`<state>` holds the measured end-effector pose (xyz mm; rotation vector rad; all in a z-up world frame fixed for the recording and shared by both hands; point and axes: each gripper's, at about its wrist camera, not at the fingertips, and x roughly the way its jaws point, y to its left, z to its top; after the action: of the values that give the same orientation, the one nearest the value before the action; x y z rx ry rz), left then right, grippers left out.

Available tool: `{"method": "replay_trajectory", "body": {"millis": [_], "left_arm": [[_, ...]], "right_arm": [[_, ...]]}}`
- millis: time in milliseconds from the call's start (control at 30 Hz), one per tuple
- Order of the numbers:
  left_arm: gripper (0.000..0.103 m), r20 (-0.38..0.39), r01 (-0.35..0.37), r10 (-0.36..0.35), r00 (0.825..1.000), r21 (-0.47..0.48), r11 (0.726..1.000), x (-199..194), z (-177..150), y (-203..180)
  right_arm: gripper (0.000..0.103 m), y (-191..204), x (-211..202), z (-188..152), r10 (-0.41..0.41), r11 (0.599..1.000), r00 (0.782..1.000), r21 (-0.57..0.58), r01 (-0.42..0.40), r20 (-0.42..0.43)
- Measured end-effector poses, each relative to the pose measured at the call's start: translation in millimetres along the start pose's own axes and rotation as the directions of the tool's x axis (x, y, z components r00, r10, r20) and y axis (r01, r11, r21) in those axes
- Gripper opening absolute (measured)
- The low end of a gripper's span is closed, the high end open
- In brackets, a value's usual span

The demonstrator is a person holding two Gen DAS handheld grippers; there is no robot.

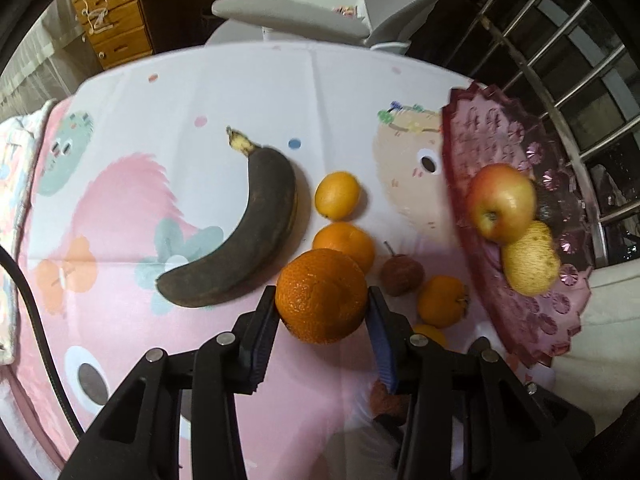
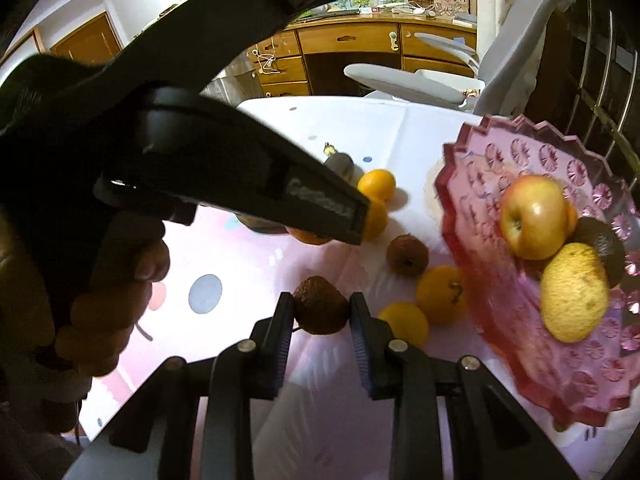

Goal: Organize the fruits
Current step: 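Carry the orange with the left tool while the right tool carries the brown fruit into the bowl, then open both tools over the bowl and withdraw toward the banana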

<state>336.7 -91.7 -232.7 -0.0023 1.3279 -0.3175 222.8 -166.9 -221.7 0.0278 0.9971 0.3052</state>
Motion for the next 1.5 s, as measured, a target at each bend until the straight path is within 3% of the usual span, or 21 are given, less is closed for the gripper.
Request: {"method": "replay_trajectory", "body": {"millis": [167, 467, 700, 933, 1333, 1500], "left_arm": [[0.041, 0.033, -0.011, 0.01, 0.999, 0.021, 1.0, -29.3, 0.0, -6.3], [0.042, 0.058, 0.025, -0.029, 0.998, 0.074, 0.997, -59.9, -9.9, -31.6], [0.042, 0.073, 0.073, -0.082, 0.994, 0.124, 0.99, -58.4, -10.6, -63.9], [0.042, 0.085, 0.166, -0.186, 0.979, 0.197, 0.966, -48.3, -16.8, -98.1], [0.044, 0.074, 0.172, -0.197, 0.978, 0.258, 0.951, -38.9, -24.9, -127.3], [0.056, 0.102, 0.167, -0.198, 0.975, 0.254, 0.953, -48.4, -24.8, -118.6]], "right_arm": [[0.028, -9.1, -26.4, 5.4, -0.023, 0.999, 0.999, 0.023, 0.023, 0.021], [0.028, -55.0, -71.0, -5.9, -0.085, 0.979, 0.995, 0.188, 0.074, 0.046], [0.028, -86.1, -85.2, -20.3, -0.133, 0.949, 0.991, 0.292, 0.118, 0.034], [0.028, -113.6, -86.6, -35.9, -0.182, 0.915, 0.983, 0.365, 0.17, -0.004], [0.03, -144.7, -91.6, -51.8, -0.145, 0.865, 0.989, 0.482, 0.141, -0.029], [0.038, -143.2, -93.9, -51.2, -0.159, 0.854, 0.987, 0.499, 0.15, -0.025]]}}
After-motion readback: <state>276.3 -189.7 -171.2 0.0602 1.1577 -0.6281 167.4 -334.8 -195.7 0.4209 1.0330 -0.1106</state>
